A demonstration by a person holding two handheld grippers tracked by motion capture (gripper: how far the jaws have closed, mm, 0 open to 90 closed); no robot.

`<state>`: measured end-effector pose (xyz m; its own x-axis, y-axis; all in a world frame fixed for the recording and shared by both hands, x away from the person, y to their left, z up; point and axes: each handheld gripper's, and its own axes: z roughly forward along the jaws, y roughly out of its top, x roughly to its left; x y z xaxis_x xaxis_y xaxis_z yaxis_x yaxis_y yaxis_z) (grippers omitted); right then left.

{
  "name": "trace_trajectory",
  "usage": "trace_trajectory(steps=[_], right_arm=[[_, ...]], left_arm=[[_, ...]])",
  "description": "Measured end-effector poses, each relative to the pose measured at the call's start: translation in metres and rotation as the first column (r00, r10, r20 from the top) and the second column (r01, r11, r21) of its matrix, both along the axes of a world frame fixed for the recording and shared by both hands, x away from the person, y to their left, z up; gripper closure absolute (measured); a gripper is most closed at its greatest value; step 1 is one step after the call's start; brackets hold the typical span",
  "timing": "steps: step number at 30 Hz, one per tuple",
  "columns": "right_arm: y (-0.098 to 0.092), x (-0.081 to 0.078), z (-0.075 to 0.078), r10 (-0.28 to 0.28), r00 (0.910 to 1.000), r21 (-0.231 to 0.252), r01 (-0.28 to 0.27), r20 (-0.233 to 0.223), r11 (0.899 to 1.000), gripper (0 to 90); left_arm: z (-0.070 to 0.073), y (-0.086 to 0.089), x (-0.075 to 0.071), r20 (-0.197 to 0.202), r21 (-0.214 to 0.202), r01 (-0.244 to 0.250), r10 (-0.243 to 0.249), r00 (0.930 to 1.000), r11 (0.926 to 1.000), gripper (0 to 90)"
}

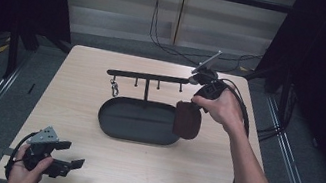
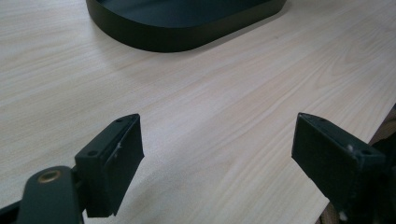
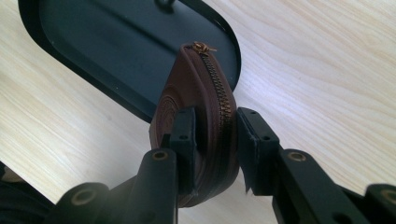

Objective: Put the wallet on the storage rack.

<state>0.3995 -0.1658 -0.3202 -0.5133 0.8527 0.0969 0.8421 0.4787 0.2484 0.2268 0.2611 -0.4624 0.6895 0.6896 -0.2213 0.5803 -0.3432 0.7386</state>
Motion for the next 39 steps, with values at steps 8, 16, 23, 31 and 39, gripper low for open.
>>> trace_trajectory(steps=[8, 16, 23, 31, 39], right_arm=[[0.002, 0.007, -0.002, 0.002, 0.9999, 0.034, -0.003, 0.012, 0.999, 69.8], [0.006, 0.013, -0.008, -0.019, 0.9997, 0.074, 0.017, 0.015, 0.997, 70.0], [-0.001, 0.016, -0.013, -0.043, 0.9988, 0.164, 0.039, 0.023, 0.986, 70.2], [-0.009, 0.018, -0.03, -0.081, 0.9965, 0.254, 0.073, 0.02, 0.964, 70.5], [-0.011, 0.02, -0.051, -0.081, 0.9964, 0.342, 0.066, 0.028, 0.937, 70.6]], left_arm=[[0.002, 0.0, -0.001, 0.024, 0.009, 0.012, -0.012, 0.9996, 0.9999, 16.6], [0.003, 0.0, -0.001, 0.024, 0.006, 0.021, -0.022, 0.9995, 0.9998, 16.6], [0.004, 0.002, -0.002, 0.029, -0.008, 0.007, -0.007, 0.9996, 0.9999, 16.5], [0.003, 0.0, -0.002, 0.032, 0.017, 0.01, -0.011, 0.9994, 0.9998, 16.5], [0.003, 0.002, -0.001, 0.027, 0.003, 0.01, -0.01, 0.9996, 1.0, 16.5]])
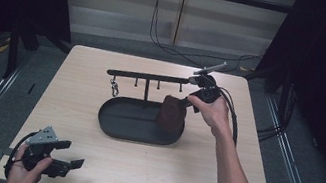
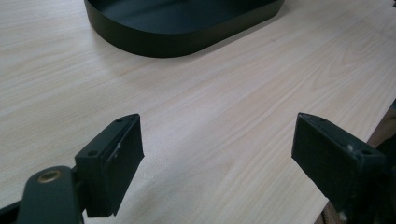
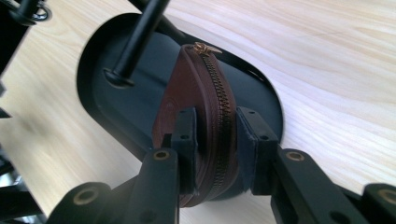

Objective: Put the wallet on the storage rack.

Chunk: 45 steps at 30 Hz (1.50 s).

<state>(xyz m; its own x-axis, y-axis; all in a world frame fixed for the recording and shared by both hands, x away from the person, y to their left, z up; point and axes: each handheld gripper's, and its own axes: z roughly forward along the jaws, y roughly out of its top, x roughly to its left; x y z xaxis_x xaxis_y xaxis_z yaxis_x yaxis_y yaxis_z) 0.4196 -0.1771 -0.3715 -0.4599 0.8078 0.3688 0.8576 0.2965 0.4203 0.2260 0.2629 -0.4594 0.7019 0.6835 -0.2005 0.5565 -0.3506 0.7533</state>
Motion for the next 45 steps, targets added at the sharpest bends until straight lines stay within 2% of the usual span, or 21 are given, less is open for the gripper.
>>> trace_trajectory(steps=[8, 11, 15, 17, 18, 19, 20, 24, 32, 37, 39, 40, 41, 44, 45], right_arm=[[0.001, 0.003, -0.021, -0.014, 0.9999, 0.06, 0.014, -0.005, 0.998, 70.6], [0.001, 0.006, -0.031, -0.02, 0.9998, 0.066, 0.021, -0.007, 0.998, 70.6], [0.003, 0.007, -0.041, -0.023, 0.9994, 0.091, 0.025, -0.025, 0.996, 70.6], [0.003, 0.007, -0.046, -0.034, 0.9992, 0.079, 0.036, -0.023, 0.996, 70.5], [0.003, 0.008, -0.049, -0.031, 0.9987, 0.07, 0.034, -0.041, 0.997, 70.5], [0.002, 0.008, -0.052, -0.055, 0.9973, 0.097, 0.059, -0.048, 0.994, 70.6], [0.001, 0.007, -0.052, -0.078, 0.9957, 0.104, 0.083, -0.05, 0.991, 70.6], [-0.003, 0.008, -0.061, -0.091, 0.9942, 0.129, 0.097, -0.058, 0.987, 70.5], [-0.007, 0.003, -0.074, -0.128, 0.9913, 0.167, 0.131, -0.031, 0.977, 68.7], [-0.009, 0.001, -0.079, -0.141, 0.9895, 0.156, 0.144, -0.033, 0.977, 67.6], [-0.009, 0.001, -0.081, -0.152, 0.9878, 0.131, 0.155, -0.033, 0.979, 66.9], [-0.009, 0.001, -0.082, -0.151, 0.9881, 0.119, 0.154, -0.03, 0.981, 71.4], [-0.008, 0.0, -0.084, -0.147, 0.9887, 0.109, 0.149, -0.031, 0.983, 71.8], [-0.006, 0.001, -0.085, -0.141, 0.9897, 0.126, 0.143, -0.026, 0.982, 70.8], [-0.005, 0.001, -0.085, -0.138, 0.99, 0.116, 0.141, -0.027, 0.983, 70.9]], left_arm=[[-0.001, 0.0, 0.0, -0.01, -0.01, -0.003, 0.002, 1.0, 0.9999, 16.5], [0.0, 0.001, 0.0, -0.01, -0.014, -0.005, 0.004, 0.9999, 0.9999, 16.5], [0.0, 0.0, 0.0, -0.001, 0.002, -0.005, 0.005, 1.0, 1.0, 16.5], [0.001, -0.001, -0.001, 0.011, 0.023, -0.004, 0.004, 0.9999, 0.9997, 16.6], [0.001, -0.002, -0.001, 0.006, 0.022, 0.0, 0.0, 1.0, 0.9997, 16.5], [0.0, -0.002, -0.001, 0.003, 0.02, 0.003, -0.003, 1.0, 0.9998, 16.5], [0.0, -0.002, -0.001, 0.001, 0.016, -0.002, 0.002, 1.0, 0.9999, 16.5], [0.0, 0.0, 0.001, -0.004, 0.005, -0.006, 0.006, 1.0, 1.0, 16.6], [-0.001, 0.0, 0.002, -0.011, 0.006, -0.014, 0.014, 0.9998, 0.9999, 16.5], [-0.002, 0.0, 0.002, -0.014, 0.008, -0.005, 0.005, 0.9999, 1.0, 16.5], [-0.002, -0.001, 0.002, -0.013, 0.007, -0.008, 0.008, 0.9999, 0.9999, 16.5], [-0.002, 0.0, 0.002, -0.012, 0.008, -0.006, 0.006, 0.9999, 1.0, 16.5], [-0.001, 0.0, 0.002, -0.014, 0.006, -0.008, 0.009, 0.9999, 0.9999, 16.5], [-0.002, 0.001, 0.002, -0.015, 0.004, -0.014, 0.014, 0.9998, 0.9999, 16.5], [-0.002, 0.001, 0.003, -0.019, 0.005, -0.01, 0.01, 0.9998, 0.9999, 16.5]])
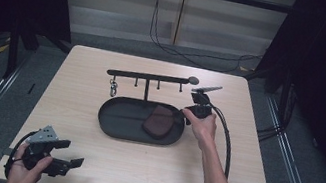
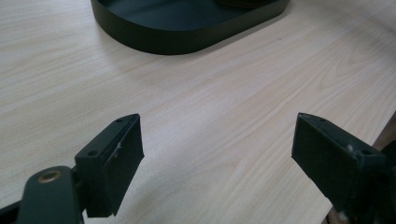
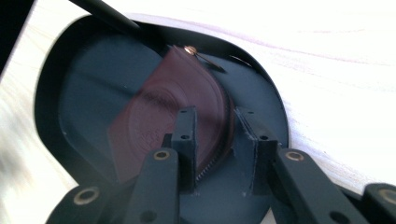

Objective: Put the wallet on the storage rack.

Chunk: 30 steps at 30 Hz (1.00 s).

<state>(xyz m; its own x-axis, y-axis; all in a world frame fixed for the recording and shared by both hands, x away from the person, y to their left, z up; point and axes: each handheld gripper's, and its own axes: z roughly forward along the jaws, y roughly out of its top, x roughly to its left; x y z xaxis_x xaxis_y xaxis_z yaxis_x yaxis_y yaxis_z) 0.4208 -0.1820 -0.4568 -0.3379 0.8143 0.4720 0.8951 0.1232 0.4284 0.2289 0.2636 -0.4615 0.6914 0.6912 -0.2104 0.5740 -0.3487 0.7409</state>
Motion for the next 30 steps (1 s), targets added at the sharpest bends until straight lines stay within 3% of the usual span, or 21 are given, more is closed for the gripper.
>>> trace_trajectory(steps=[4, 8, 14, 18, 25, 30], right_arm=[[0.004, -0.001, 0.001, 0.004, 0.9999, -0.005, -0.004, 0.016, 1.0, 67.4], [0.003, -0.004, 0.003, 0.003, 0.9985, -0.007, -0.003, 0.054, 1.0, 57.6], [-0.005, -0.01, 0.013, -0.006, 0.9948, -0.007, 0.007, 0.102, 1.0, 33.2], [-0.006, -0.016, 0.02, 0.006, 0.9877, -0.001, -0.006, 0.156, 1.0, 25.5], [-0.017, -0.029, 0.027, 0.0, 0.9807, -0.02, 0.004, 0.195, 1.0, 14.8], [-0.026, -0.041, 0.037, 0.002, 0.9726, -0.021, 0.003, 0.232, 1.0, 14.4]], left_arm=[[0.001, 0.0, 0.0, 0.004, -0.004, -0.003, 0.003, 1.0, 1.0, 16.5], [0.001, 0.0, 0.0, 0.004, -0.007, -0.004, 0.004, 1.0, 1.0, 16.5], [0.0, 0.0, 0.001, 0.001, -0.012, -0.01, 0.01, 0.9999, 0.9999, 16.5], [0.0, 0.001, 0.001, 0.002, -0.015, -0.016, 0.016, 0.9999, 0.9998, 16.6], [0.001, 0.004, 0.003, -0.01, -0.033, -0.04, 0.04, 0.9991, 0.9986, 16.5], [0.0, 0.004, 0.004, -0.02, -0.039, -0.047, 0.047, 0.9987, 0.9981, 16.6]])
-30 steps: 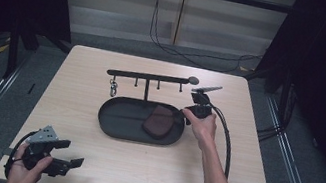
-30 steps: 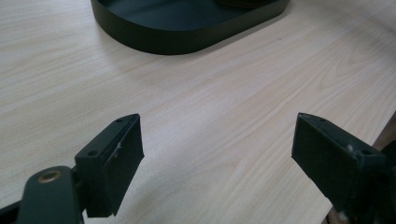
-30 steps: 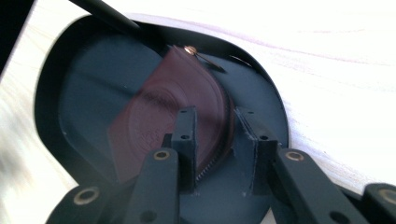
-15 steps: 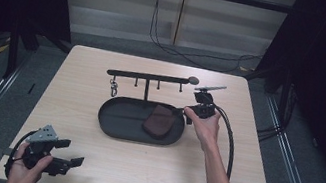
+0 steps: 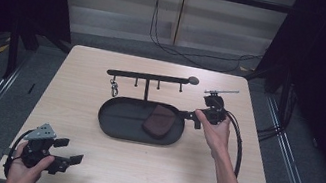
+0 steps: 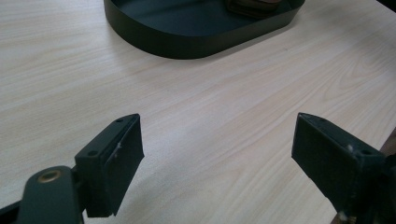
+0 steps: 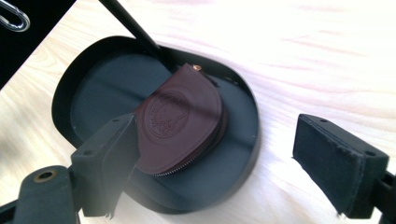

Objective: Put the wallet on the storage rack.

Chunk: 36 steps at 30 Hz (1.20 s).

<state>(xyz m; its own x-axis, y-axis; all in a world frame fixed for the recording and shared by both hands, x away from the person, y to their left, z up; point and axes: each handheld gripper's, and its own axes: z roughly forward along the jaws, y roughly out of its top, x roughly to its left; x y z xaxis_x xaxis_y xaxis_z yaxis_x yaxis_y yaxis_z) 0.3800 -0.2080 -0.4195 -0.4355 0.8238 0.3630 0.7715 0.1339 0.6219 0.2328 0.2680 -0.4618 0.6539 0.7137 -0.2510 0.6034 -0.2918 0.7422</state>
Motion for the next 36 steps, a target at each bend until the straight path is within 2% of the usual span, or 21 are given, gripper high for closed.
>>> trace_trajectory(steps=[3, 9, 10, 13, 16, 20, 25, 27, 30, 36], right_arm=[[-0.005, -0.008, 0.008, 0.007, 0.9996, 0.015, -0.008, 0.026, 1.0, 14.4], [-0.014, -0.026, 0.009, -0.009, 0.9991, -0.022, 0.01, 0.042, 1.0, 16.0], [-0.016, -0.029, 0.009, -0.016, 0.9986, -0.02, 0.017, 0.051, 1.0, 17.8], [-0.019, -0.041, 0.011, -0.034, 0.9959, -0.053, 0.038, 0.084, 0.998, 17.2], [-0.026, -0.054, 0.012, -0.043, 0.9934, -0.05, 0.049, 0.106, 0.998, 18.0], [-0.035, -0.071, 0.007, -0.055, 0.9913, -0.055, 0.062, 0.12, 0.997, 18.4], [-0.044, -0.09, -0.004, -0.044, 0.991, -0.057, 0.052, 0.126, 0.997, 21.1], [-0.047, -0.097, -0.007, -0.042, 0.9913, -0.051, 0.049, 0.125, 0.998, 20.1], [-0.053, -0.108, -0.012, -0.047, 0.9893, -0.065, 0.057, 0.138, 0.996, 19.1], [-0.068, -0.131, -0.022, -0.075, 0.9881, -0.07, 0.085, 0.134, 0.994, 17.2]], left_arm=[[0.0, 0.001, 0.001, -0.002, -0.003, -0.008, 0.008, 1.0, 1.0, 16.6], [0.0, 0.003, 0.002, -0.008, -0.002, -0.018, 0.018, 0.9998, 0.9998, 16.6], [0.0, 0.002, 0.002, -0.011, 0.003, -0.018, 0.018, 0.9998, 0.9998, 16.6], [0.0, 0.002, 0.001, -0.012, 0.019, -0.01, 0.01, 0.9999, 0.9998, 16.6], [0.001, 0.002, 0.001, -0.008, 0.024, -0.011, 0.011, 0.9999, 0.9997, 16.6], [0.001, 0.002, 0.001, -0.003, 0.028, -0.012, 0.013, 0.9999, 0.9995, 16.6], [-0.001, 0.001, 0.001, -0.007, 0.032, -0.018, 0.018, 0.9998, 0.9993, 16.6], [0.0, 0.001, 0.001, -0.009, 0.018, -0.019, 0.019, 0.9998, 0.9997, 16.6], [-0.001, 0.001, 0.001, -0.012, 0.016, -0.02, 0.02, 0.9997, 0.9997, 16.6], [-0.001, 0.0, 0.001, -0.015, 0.018, -0.021, 0.021, 0.9997, 0.9996, 16.7]])
